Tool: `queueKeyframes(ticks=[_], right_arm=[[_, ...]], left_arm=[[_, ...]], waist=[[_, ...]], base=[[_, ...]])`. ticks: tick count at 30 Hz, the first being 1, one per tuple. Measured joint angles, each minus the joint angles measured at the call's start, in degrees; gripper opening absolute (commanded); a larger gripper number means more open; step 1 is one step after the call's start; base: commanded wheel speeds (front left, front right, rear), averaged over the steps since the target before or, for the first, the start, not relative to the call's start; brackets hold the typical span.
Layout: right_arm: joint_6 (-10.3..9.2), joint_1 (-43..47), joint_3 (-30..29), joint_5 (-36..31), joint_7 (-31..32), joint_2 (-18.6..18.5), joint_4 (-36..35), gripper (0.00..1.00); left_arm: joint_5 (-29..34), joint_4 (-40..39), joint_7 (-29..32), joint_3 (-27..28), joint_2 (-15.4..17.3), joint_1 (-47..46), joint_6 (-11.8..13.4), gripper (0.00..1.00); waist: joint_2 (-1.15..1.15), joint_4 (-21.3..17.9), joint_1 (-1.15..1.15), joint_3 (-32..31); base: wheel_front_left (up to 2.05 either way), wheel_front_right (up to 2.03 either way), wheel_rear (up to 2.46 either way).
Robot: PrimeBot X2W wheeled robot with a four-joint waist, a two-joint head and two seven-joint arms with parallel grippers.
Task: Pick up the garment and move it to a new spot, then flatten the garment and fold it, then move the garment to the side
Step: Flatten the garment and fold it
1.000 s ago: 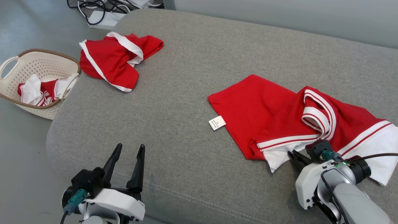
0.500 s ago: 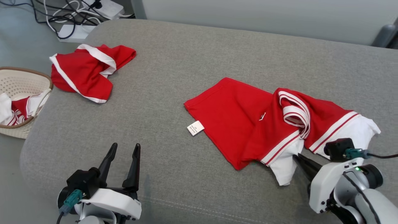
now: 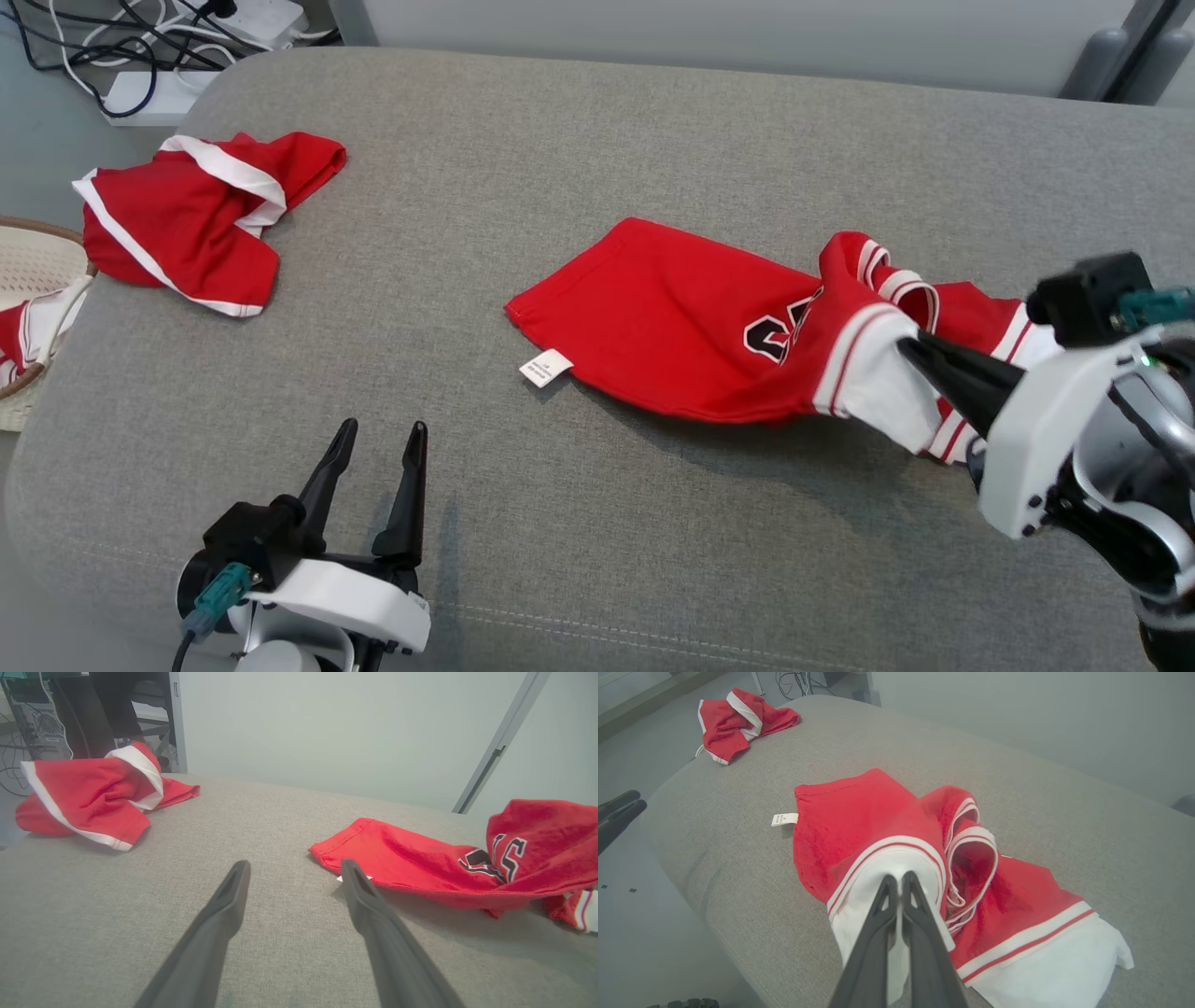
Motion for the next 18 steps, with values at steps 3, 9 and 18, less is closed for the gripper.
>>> queueKeyframes(ticks=[3, 9, 18], right_arm=[[0.0, -7.63, 4.11, 0.49, -0.29, 0.94, 4.42, 0.0], [-0.01, -18.81, 12.4, 1.64, -9.46, 4.1, 21.4, 0.0], [0.0, -20.92, 24.32, 8.93, -20.67, 8.24, 37.41, 0.0]], left_arm=[[0.0, 0.15, 0.0, -0.51, -0.18, -1.06, -0.1, 1.0], [0.0, 0.97, -0.01, -1.45, -0.53, -3.64, -1.02, 1.0], [0.0, 2.66, -0.01, -2.37, -1.03, -4.54, -1.53, 1.0]], waist=[[0.0, 0.39, 0.0, 0.88], [0.0, 2.46, 0.0, 2.39], [0.0, 4.97, 0.0, 2.82]], base=[[0.0, 0.0, 0.0], [0.0, 0.0, 0.0], [0.0, 0.0, 0.0]])
